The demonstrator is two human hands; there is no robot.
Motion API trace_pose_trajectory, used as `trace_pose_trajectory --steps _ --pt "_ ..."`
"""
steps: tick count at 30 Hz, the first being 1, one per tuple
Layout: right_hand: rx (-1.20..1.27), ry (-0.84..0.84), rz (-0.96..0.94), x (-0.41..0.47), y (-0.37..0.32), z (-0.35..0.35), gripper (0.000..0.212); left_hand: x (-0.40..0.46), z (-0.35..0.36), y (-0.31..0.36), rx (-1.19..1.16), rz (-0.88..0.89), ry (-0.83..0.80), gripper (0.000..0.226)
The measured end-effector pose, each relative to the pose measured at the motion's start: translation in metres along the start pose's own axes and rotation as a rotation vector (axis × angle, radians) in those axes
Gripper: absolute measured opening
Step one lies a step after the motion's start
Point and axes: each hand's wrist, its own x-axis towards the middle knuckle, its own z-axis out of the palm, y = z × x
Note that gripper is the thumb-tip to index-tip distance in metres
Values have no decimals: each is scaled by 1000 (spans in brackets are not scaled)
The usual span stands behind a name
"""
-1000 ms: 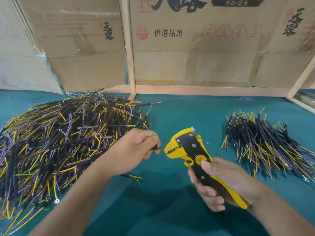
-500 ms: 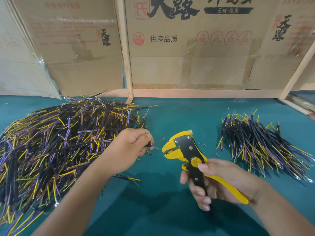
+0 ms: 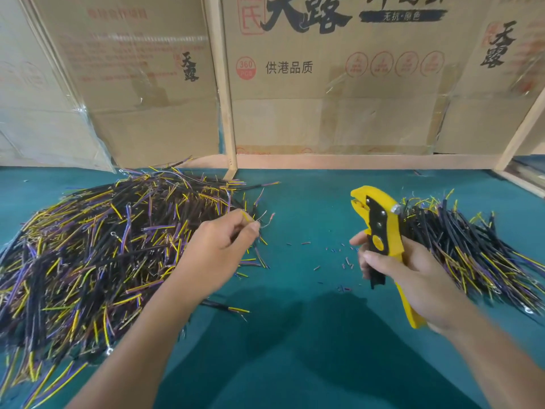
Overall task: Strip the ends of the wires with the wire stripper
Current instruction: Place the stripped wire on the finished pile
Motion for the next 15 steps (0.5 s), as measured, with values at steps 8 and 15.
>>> trace_pose_trajectory --steps 8,15 --pt "-325 -88 28 -4 2 10 36 -2 3 2 36 63 -38 27" --pt "-876 -213 -94 -5 8 20 28 -4 3 3 -78 90 -62 33"
